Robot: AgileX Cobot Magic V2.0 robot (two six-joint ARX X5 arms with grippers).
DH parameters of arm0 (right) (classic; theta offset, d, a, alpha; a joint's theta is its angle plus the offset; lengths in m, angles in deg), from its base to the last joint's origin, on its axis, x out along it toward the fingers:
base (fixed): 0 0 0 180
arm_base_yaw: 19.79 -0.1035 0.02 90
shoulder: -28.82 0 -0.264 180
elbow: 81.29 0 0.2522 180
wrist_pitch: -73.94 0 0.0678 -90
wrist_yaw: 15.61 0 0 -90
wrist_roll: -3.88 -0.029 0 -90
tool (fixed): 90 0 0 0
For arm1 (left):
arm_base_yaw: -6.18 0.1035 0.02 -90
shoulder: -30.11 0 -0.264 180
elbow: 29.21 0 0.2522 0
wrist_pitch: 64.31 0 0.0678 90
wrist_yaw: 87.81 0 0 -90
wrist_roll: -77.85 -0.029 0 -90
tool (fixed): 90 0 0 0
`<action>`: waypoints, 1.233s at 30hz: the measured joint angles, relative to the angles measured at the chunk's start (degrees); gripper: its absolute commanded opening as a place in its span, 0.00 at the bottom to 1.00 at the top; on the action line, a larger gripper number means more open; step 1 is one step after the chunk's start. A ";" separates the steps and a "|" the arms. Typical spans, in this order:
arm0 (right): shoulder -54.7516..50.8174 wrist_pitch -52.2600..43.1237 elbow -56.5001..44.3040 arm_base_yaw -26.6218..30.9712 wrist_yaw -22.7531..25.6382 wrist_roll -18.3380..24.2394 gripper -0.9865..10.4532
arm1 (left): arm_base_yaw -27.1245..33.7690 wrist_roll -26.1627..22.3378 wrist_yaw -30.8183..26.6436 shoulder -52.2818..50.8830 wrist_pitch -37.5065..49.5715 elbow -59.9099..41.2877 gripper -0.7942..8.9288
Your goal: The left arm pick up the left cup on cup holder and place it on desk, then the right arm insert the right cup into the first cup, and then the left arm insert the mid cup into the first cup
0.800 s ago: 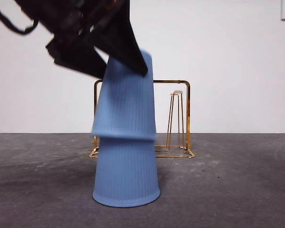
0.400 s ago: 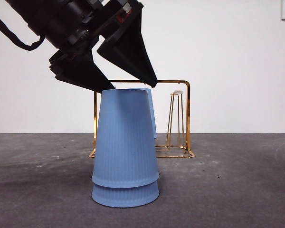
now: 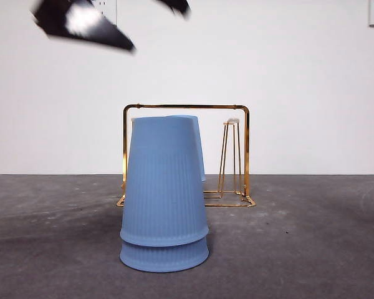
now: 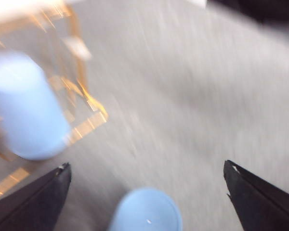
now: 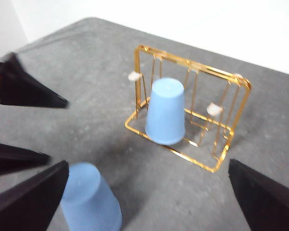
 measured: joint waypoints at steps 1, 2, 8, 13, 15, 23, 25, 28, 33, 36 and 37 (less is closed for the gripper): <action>1.18 -1.53 0.00 0.35 -0.13 0.00 0.57 | 0.00 0.57 -1.27 -2.14 -1.09 0.00 0.59; 2.45 -3.08 0.00 0.77 -0.79 0.00 0.57 | 0.02 1.03 -2.51 -4.31 -2.56 0.00 0.59; 11.76 -11.98 1.14 7.32 -8.68 -0.02 0.57 | 0.02 3.56 -7.28 -14.49 -11.87 0.00 0.59; 22.10 -15.21 7.54 13.05 -15.87 -0.02 0.57 | 0.02 4.94 -7.43 -20.06 -17.79 0.00 0.59; 26.40 -15.30 10.88 14.51 -17.42 -0.02 0.57 | 0.02 5.27 -8.22 -21.55 -19.23 0.00 0.59; 43.30 -14.82 24.22 15.93 -19.58 0.09 0.57 | 0.02 5.75 -8.96 -23.85 -21.94 0.00 0.59; 46.49 -14.32 26.75 15.96 -19.52 0.52 0.57 | 0.00 5.75 -9.05 -23.85 -22.45 0.00 0.59; 49.96 -13.94 28.59 16.00 -19.34 0.96 0.57 | 0.02 5.77 -9.18 -23.85 -23.28 0.00 0.59; 53.33 -13.07 28.65 16.68 -18.25 1.36 0.57 | 0.00 5.77 -9.18 -23.85 -24.09 0.00 0.59; 54.31 -12.81 28.65 16.74 -18.18 2.05 0.57 | 0.02 5.77 -9.18 -23.85 -24.39 0.00 0.59; 54.55 -12.79 28.65 16.90 -18.05 2.23 0.57 | 0.02 5.77 -9.20 -23.85 -24.39 0.00 0.59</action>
